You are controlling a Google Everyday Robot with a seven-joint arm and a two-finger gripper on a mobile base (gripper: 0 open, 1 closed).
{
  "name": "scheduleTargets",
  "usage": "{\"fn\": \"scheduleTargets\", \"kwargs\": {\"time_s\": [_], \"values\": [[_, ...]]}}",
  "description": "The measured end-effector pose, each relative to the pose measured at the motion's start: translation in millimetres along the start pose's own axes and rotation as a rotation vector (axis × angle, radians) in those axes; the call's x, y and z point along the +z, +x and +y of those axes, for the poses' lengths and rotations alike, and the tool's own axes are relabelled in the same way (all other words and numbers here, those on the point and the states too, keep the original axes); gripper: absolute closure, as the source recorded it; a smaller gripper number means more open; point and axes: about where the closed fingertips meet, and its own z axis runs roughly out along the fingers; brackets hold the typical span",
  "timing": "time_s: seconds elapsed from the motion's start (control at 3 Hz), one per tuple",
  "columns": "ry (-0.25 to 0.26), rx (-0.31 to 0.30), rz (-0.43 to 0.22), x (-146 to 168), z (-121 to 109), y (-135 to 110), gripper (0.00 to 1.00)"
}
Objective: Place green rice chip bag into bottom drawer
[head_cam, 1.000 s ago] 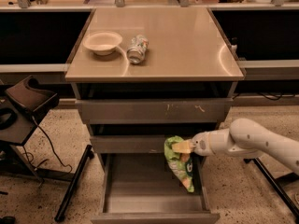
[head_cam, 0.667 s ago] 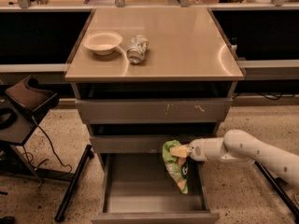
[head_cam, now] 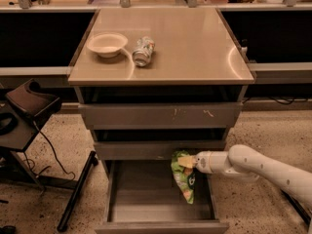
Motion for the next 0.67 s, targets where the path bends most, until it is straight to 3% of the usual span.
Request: {"fn": "scheduleTargets", "kwargs": {"time_s": [0.33,0.67], "values": [[0.007,0.003,-0.019,25,-20,22,1.00],[0.030,0.028,-0.069,58,-61,53,1.00]]}}
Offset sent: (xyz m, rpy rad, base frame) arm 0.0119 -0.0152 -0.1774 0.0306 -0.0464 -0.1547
